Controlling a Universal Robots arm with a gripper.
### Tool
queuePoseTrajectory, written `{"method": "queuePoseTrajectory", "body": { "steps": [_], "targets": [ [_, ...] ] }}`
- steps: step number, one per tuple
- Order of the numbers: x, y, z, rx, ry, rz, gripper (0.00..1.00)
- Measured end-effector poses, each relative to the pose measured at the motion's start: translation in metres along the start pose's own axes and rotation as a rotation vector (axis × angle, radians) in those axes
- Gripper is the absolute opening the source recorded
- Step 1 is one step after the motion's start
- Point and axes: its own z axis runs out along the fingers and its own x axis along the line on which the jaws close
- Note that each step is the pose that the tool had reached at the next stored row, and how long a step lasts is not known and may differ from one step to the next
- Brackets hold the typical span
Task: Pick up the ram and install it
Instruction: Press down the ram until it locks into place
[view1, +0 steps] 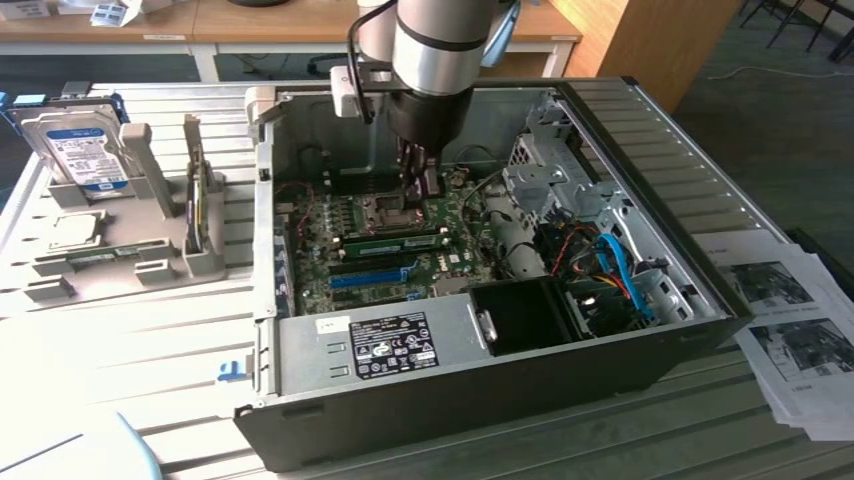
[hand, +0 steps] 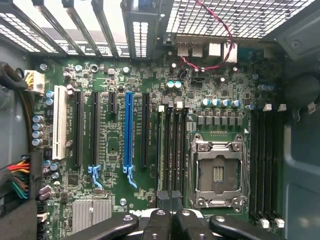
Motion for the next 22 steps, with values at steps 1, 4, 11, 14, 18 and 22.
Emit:
{"method": "queuePoseTrajectory", "body": {
  "steps": [1,4,11,14,18,22],
  "targets": [
    [0.0,0.0,-0.0014,0.0,0.0,0.0,0.09],
    [0.0,0.0001,-0.0063,-0.0001,0.0002,0.0,0.09],
    [-0.001,0.0001,-0.0169,0.0,0.0,0.0,0.09],
    [-0.002,0.0002,-0.0212,0.0,0.0001,0.0,0.09],
    [-0.002,0.0002,-0.0268,0.0,0.0001,0.0,0.09],
    [-0.003,0.0002,-0.0314,0.0,0.0,0.0,0.09]
  ]
}}
